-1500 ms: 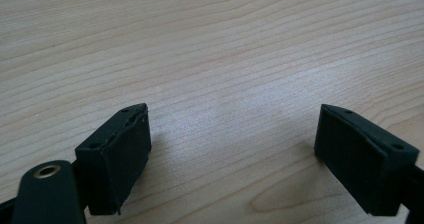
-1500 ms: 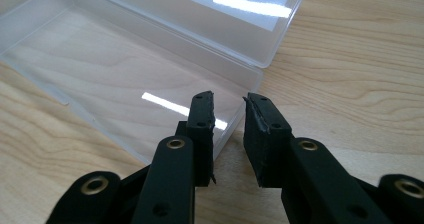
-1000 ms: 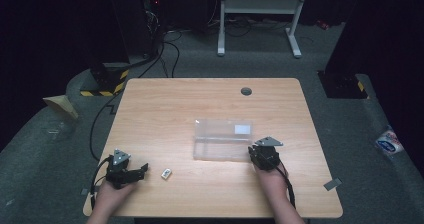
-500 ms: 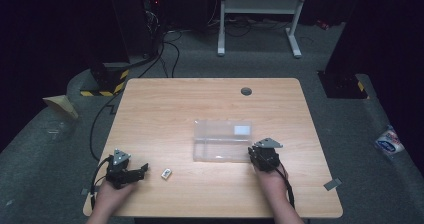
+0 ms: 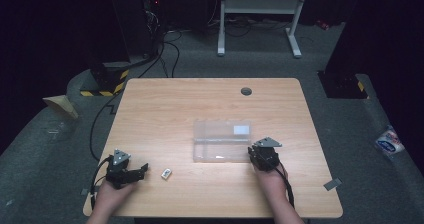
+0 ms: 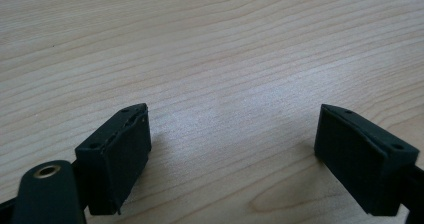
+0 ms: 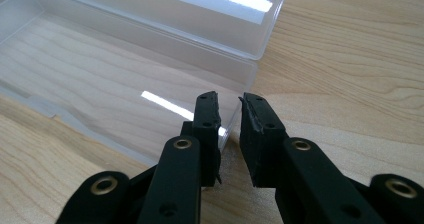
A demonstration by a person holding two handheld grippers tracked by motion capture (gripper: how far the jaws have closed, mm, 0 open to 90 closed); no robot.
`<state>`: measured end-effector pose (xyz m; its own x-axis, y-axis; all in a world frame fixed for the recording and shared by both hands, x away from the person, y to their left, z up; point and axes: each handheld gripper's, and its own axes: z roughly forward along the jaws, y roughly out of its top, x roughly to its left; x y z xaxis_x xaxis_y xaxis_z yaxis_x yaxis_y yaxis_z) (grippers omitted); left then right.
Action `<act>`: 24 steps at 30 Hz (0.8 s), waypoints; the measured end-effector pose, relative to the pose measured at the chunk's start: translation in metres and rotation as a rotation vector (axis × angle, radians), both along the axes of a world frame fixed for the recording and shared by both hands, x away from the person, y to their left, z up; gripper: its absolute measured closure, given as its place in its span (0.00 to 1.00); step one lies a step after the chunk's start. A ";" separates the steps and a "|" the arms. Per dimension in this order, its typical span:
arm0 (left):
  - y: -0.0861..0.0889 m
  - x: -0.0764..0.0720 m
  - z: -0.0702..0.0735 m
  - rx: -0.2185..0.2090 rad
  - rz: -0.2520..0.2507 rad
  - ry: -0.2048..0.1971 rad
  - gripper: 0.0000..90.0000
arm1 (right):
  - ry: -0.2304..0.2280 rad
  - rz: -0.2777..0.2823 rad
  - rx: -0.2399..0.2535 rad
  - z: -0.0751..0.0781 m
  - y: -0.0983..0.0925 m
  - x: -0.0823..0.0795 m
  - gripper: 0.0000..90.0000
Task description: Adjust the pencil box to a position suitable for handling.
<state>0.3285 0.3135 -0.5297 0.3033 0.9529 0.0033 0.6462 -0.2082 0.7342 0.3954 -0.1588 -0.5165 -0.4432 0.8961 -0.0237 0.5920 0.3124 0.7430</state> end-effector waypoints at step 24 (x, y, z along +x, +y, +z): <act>0.000 0.000 0.000 -0.002 0.003 -0.002 0.17 | -0.077 -0.063 0.025 0.013 -0.039 -0.008 0.54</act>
